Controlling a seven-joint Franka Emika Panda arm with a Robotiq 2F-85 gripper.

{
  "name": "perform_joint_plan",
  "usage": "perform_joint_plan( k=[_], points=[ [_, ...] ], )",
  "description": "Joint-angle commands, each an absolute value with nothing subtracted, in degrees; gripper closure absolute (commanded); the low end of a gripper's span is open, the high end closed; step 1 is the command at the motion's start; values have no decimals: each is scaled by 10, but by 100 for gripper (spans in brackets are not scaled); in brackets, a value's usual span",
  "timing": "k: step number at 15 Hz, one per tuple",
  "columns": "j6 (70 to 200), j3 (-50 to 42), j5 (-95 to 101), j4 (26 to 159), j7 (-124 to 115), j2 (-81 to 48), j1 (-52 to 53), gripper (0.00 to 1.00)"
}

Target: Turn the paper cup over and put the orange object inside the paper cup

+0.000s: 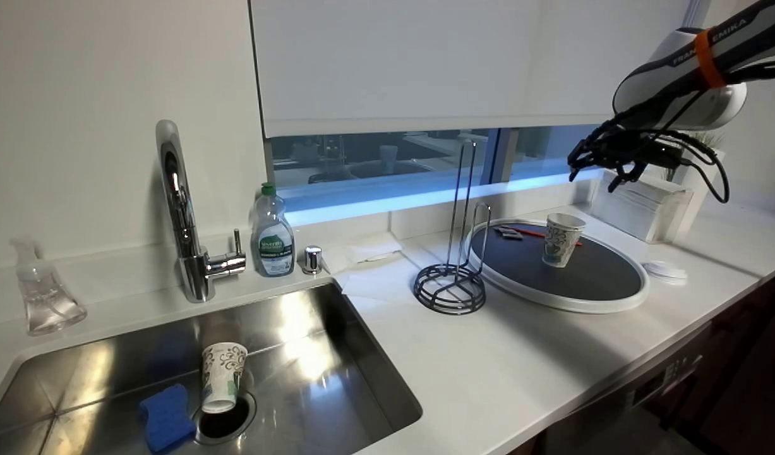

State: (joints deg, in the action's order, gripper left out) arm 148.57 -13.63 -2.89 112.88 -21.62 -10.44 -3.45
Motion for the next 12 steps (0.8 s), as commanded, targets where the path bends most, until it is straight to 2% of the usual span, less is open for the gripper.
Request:
perform_joint_plan(
  k=[1,2,7,9,12],
  points=[
    [1390,-141,9,1043,-324,-161,-34,0],
    [1432,-128,-12,1090,-270,-125,-44,0],
    [1410,-133,-4,1053,-305,-157,-41,0],
    [1440,-114,-40,1037,-227,-177,-64,0],
    [1414,-77,-110,993,-88,-209,-106,0]
  ],
)
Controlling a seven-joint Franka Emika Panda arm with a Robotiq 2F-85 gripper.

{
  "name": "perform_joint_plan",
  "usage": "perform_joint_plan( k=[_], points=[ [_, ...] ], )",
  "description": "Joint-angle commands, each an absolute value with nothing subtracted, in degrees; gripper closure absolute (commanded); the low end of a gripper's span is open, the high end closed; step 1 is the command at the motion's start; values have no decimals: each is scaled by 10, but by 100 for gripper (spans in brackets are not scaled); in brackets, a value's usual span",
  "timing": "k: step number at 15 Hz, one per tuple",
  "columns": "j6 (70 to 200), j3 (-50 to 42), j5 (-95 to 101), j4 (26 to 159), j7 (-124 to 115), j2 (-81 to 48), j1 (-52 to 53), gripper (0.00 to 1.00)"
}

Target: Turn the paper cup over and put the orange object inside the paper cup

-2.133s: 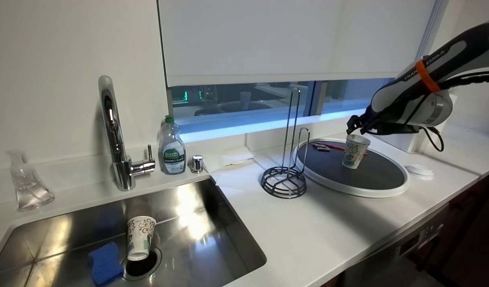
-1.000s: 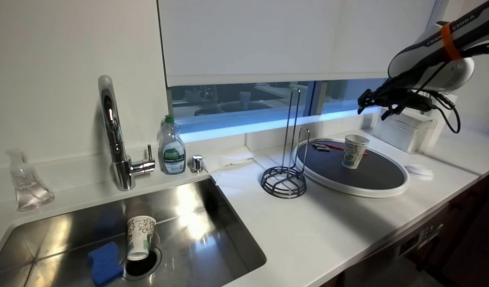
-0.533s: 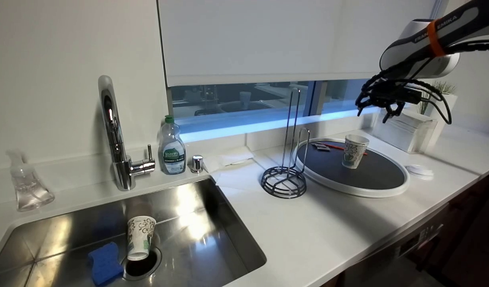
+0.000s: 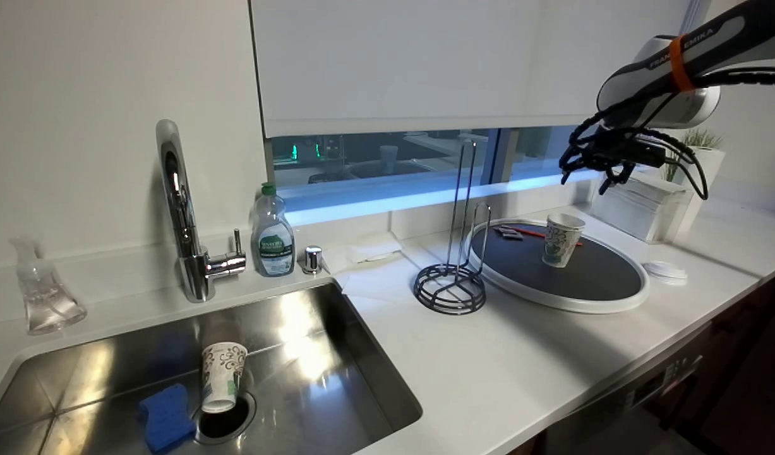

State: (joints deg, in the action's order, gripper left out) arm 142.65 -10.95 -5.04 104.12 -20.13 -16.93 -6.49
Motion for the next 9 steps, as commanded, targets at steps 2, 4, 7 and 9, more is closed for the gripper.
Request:
perform_joint_plan(
  k=[2,4,7,9],
  points=[
    [1389,-67,-127,951,-26,-240,-129,0],
    [1363,-66,-122,907,11,-271,-144,0],
    [1332,-73,-93,843,31,-315,-153,0],
    [1355,-72,-99,882,21,-289,-151,0]
  ],
)
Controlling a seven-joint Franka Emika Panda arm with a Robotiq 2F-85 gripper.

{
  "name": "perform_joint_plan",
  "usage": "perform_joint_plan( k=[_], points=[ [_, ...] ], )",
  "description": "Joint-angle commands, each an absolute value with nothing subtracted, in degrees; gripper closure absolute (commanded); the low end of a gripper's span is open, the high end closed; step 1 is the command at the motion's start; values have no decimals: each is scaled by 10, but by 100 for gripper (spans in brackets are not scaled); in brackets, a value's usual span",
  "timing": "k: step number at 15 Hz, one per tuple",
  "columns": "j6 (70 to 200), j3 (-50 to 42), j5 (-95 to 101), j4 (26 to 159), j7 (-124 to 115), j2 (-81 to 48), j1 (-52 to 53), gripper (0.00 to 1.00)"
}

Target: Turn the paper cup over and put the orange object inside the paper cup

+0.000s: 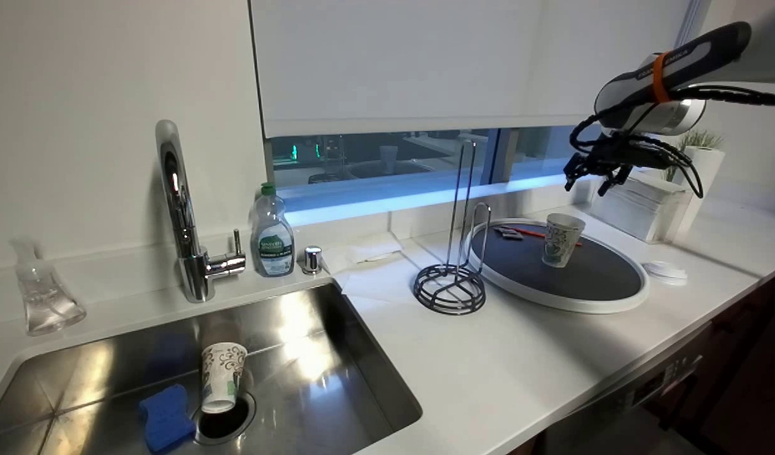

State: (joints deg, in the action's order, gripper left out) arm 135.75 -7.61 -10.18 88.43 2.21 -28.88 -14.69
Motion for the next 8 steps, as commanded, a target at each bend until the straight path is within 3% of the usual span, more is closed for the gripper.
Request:
perform_joint_plan(
  k=[1,4,8],
  points=[
    [1354,-72,-98,870,24,-298,-153,0],
    [1353,-71,-96,857,25,-309,-153,0],
    [1409,-14,-130,859,211,-321,-201,0]
  ],
)
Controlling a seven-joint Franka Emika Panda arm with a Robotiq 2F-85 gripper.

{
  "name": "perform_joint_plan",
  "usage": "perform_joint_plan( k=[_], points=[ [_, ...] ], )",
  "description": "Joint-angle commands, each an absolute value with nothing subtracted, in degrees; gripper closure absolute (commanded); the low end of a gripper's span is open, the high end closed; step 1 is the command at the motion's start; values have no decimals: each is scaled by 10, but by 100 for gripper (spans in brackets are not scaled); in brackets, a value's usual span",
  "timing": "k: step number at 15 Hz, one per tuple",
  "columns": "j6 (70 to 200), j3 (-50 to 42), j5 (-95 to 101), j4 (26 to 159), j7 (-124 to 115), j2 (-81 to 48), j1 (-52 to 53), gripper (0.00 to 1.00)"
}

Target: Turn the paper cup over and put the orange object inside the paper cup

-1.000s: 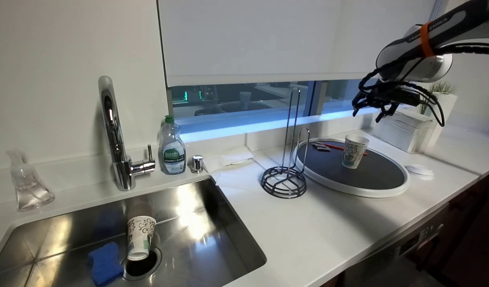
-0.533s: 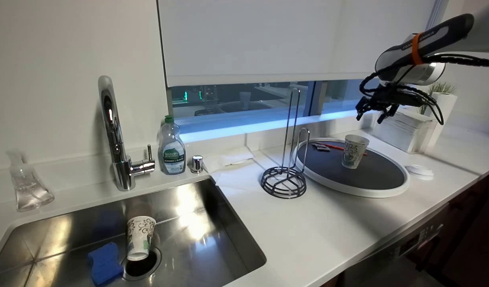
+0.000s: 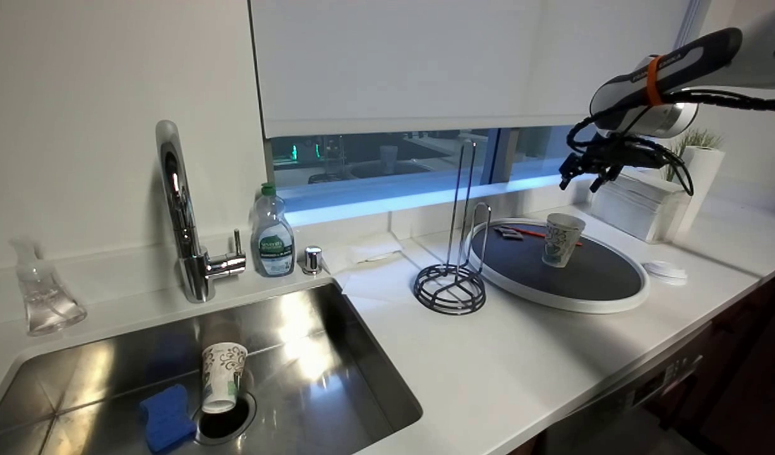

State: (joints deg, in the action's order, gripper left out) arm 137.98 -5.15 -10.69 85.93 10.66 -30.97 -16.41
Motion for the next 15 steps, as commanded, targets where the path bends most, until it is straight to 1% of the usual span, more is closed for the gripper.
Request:
perform_joint_plan(
  k=[1,5,10,11,15],
  points=[
    [1411,2,-141,857,254,-325,-216,0],
    [1401,56,-174,851,419,-341,-269,0],
    [1400,85,-197,853,609,-365,-299,0],
    [1398,57,-186,856,547,-352,-276,0],
    [1399,54,-187,854,554,-355,-274,0]
  ],
)
